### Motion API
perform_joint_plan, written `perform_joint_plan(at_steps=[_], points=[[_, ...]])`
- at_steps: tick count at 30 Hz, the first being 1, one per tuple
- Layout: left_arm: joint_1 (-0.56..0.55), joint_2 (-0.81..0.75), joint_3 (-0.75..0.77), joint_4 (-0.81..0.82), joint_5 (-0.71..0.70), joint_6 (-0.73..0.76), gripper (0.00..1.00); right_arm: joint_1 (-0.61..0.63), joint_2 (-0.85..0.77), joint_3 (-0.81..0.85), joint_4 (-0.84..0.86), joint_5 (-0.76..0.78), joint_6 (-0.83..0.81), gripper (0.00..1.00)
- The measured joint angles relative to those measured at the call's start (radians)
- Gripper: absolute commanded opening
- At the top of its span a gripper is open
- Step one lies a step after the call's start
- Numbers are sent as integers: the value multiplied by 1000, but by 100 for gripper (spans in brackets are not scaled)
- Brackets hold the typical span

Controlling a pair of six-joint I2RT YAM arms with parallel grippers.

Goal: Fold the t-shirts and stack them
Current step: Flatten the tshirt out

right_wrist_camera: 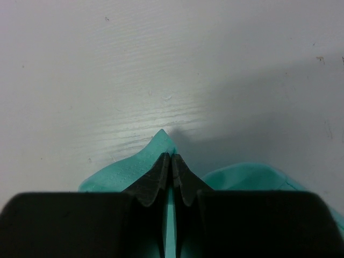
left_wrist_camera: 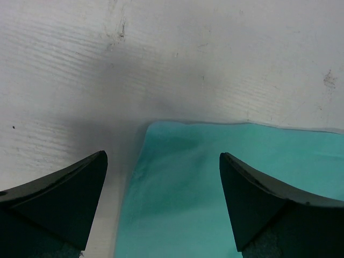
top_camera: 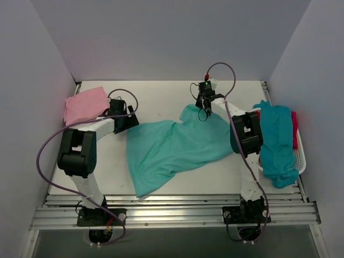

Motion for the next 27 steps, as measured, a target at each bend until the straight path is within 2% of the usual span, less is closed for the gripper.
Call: perform_joint_plan(at_steps=[2,5,12,17,20,21,22,24,25,27], points=[[-4,-12,-12,-3,0,-5,100,0,0,-7,2,-1,1,0],[-9,-12,-12,-3,2,-11,85,0,0,-16,13,-5,2,0],[-10,29,0,35,27,-27,79,-3,-2,-40,23,-10,2,0],[-10,63,27,70,24,-31,79,-8,-2,-53,29,-11,2,0],[-10,74,38,77,18,-34,71,-11,-2,-53,35,-11,2,0],[-10,80,42,77,15,-35,67,-13,-3,-53,37,-11,2,0],[-10,85,49,78,13,-35,55,-13,-3,-53,38,-11,2,0],[-9,100,61,77,10,-40,40,-14,-3,-53,39,-11,2,0],[-9,106,63,82,8,-41,24,-14,-3,-53,39,-11,2,0],[-9,113,64,80,7,-48,10,-16,-3,-53,39,-11,2,0]])
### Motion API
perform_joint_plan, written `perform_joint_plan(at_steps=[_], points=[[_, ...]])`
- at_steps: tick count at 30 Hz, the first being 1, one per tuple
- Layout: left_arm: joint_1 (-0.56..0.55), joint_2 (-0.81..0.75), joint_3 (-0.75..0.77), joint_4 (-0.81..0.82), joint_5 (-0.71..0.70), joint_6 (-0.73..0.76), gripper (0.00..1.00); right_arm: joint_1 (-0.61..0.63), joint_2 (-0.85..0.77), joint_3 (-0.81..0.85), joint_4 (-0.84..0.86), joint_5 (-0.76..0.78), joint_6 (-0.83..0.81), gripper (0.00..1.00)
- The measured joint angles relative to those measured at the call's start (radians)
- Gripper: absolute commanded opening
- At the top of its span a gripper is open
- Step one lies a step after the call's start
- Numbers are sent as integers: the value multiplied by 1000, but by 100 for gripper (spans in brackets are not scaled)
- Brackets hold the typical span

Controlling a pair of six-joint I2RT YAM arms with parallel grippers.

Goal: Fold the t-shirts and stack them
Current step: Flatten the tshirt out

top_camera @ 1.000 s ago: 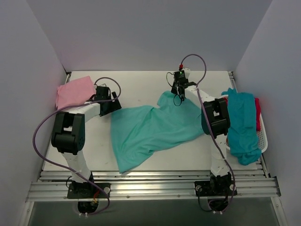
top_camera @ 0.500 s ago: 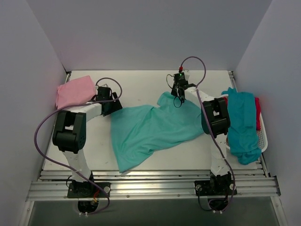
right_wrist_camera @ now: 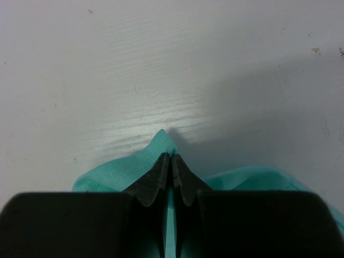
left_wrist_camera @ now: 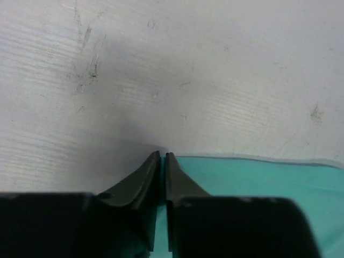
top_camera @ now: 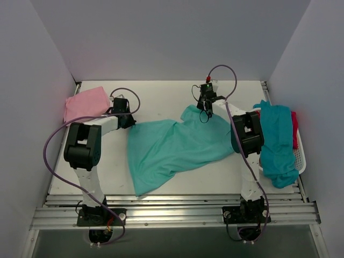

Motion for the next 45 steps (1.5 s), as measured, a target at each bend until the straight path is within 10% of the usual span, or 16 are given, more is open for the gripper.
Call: perform_joint_plan(at_steps=[15,33,45], points=[[-16,-76,-4,-78,-41,26,2,-9,-82,-68,0,-15,10,0],[-277,-1209,175,-235,-80,199,2,357,-1501,-460,348,12,-304,0],[-274,-1463,183,-225,113,196,2,227,-1695,-435,386,-219,-303,0]])
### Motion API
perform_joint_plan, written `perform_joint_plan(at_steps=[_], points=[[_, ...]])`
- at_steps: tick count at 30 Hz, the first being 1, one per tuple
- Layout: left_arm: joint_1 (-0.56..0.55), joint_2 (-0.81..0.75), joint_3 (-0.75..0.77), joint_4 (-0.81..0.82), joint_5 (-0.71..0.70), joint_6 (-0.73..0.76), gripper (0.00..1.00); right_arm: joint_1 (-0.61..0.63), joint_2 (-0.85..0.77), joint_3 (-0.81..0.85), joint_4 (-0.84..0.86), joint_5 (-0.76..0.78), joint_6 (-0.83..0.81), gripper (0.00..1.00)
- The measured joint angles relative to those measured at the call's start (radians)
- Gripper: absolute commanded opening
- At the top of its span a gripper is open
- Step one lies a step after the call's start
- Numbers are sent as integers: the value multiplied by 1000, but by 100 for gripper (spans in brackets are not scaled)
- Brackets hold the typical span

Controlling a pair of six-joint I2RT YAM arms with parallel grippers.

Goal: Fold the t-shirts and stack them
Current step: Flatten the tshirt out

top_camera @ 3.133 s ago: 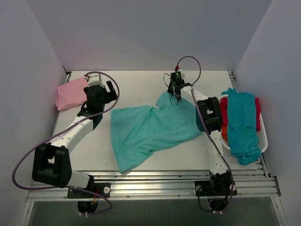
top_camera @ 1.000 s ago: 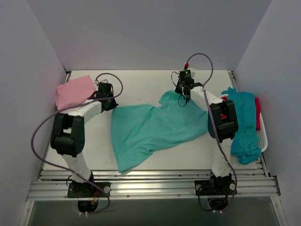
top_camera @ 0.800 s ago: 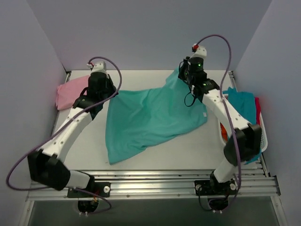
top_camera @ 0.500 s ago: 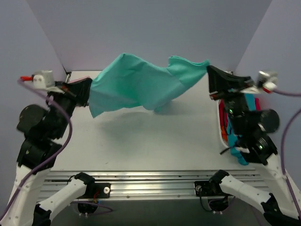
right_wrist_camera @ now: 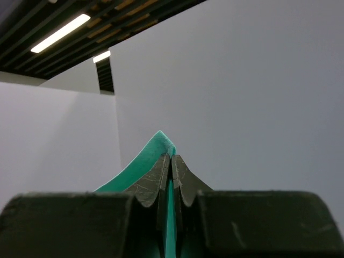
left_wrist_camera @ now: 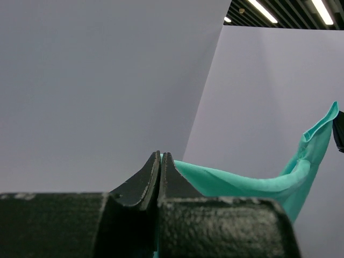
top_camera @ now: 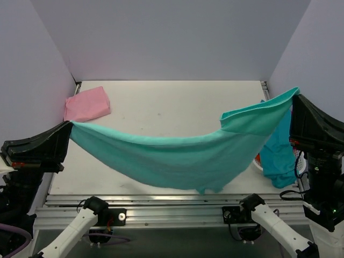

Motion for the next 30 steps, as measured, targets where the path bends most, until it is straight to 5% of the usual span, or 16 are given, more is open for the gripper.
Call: perform_joint_plan(at_steps=[9,15,23,30], points=[[32,51,11,67,-45,15,2,-236,288,363,-54,-25,65,0],[37,284,-57,179,-177,64,2,-238,610,302,-42,68,63,0],[291,917,-114,375,-117,10,2,-239,1249,227,10,174,66,0],[373,1696,221,365,-81,-16,2,-245,1876,627,-12,236,77,0]])
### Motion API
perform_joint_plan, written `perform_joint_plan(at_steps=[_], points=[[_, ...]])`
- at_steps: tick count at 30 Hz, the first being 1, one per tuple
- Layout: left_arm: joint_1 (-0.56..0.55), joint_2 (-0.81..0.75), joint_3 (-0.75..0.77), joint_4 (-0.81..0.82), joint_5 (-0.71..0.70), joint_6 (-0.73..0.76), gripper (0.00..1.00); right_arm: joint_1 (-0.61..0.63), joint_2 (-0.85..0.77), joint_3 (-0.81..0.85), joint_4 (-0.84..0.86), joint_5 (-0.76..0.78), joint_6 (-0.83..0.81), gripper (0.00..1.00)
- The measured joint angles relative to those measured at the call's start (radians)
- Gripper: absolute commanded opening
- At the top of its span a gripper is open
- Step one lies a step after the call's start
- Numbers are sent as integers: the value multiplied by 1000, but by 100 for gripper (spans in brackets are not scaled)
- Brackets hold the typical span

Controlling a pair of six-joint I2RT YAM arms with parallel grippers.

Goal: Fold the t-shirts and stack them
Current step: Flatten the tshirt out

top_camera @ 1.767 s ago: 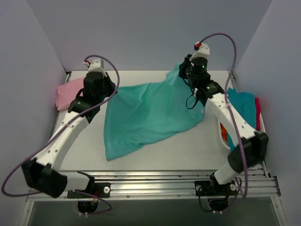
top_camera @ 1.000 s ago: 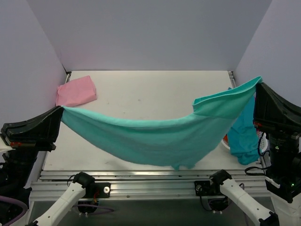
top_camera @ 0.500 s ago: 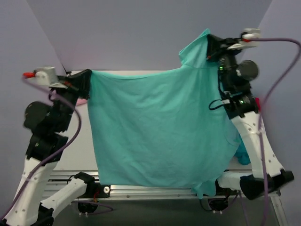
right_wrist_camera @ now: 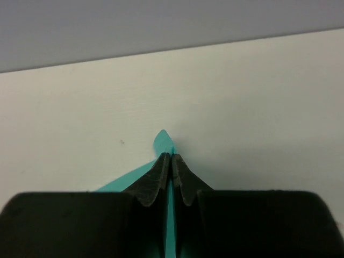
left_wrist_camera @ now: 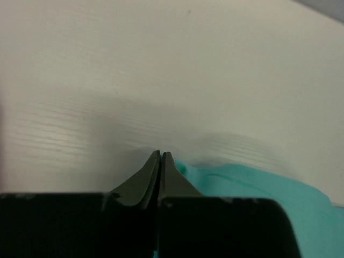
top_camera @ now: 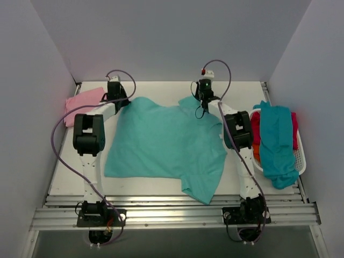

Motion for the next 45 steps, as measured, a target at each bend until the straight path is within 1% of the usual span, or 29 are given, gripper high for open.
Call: perform_joint_plan(at_steps=[2,3,5,6,7,8,9,10,11,12,13,15,16,18,20,23,27,31,33,36,38,41,42,43,45], points=[[6,135,101,-34,14,-5,2,-4,123,112,-23,18,4,0],[8,180,143,-25,24,-13,2,-5,171,162,-29,23,5,0],[12,238,277,-79,27,-14,2,-10,238,246,-23,38,7,1],[14,258,332,-100,25,-14,2,-12,253,274,-22,43,8,38],[15,275,383,-115,22,-14,2,-14,256,284,-19,49,16,64],[16,289,427,-127,18,-14,2,-15,256,291,-10,57,16,99],[18,300,467,-142,13,-14,3,-19,256,298,7,63,20,100],[19,311,505,-158,8,-14,6,-20,255,298,35,69,19,100],[21,320,534,-170,4,-15,14,-21,254,298,54,75,23,100],[24,324,552,-180,0,-17,47,-23,252,291,74,80,26,100],[28,325,560,-187,-5,-18,66,-25,244,272,90,88,29,100],[35,325,559,-193,-17,-31,95,-26,218,212,128,108,32,100],[40,324,552,-196,-26,-39,96,-26,195,164,148,120,34,100],[48,307,497,-188,-63,-58,94,-24,138,69,179,151,31,100],[53,259,384,-167,-105,-63,94,-22,50,-59,216,189,25,100],[58,147,201,-140,-167,-72,94,-15,-116,-233,259,246,19,100],[52,-91,-27,-96,-253,-79,94,2,-371,-384,277,349,14,100],[20,-383,-163,-66,-341,-78,94,48,-614,-482,243,461,16,100],[-16,-520,-223,-53,-379,-77,94,79,-720,-538,203,482,59,100],[-100,-708,-347,-39,-430,-79,94,130,-866,-680,145,469,146,100],[-163,-799,-446,-33,-446,-84,94,171,-967,-845,142,458,217,100],[-208,-872,-599,-57,-447,-103,94,216,-1075,-1102,148,365,334,100],[-209,-885,-652,-71,-447,-113,94,223,-1089,-1160,137,329,368,100],[-209,-893,-701,-85,-447,-121,95,226,-1101,-1209,111,300,410,95],[-209,-910,-795,-124,-447,-142,95,254,-1140,-1272,14,284,492,95]])
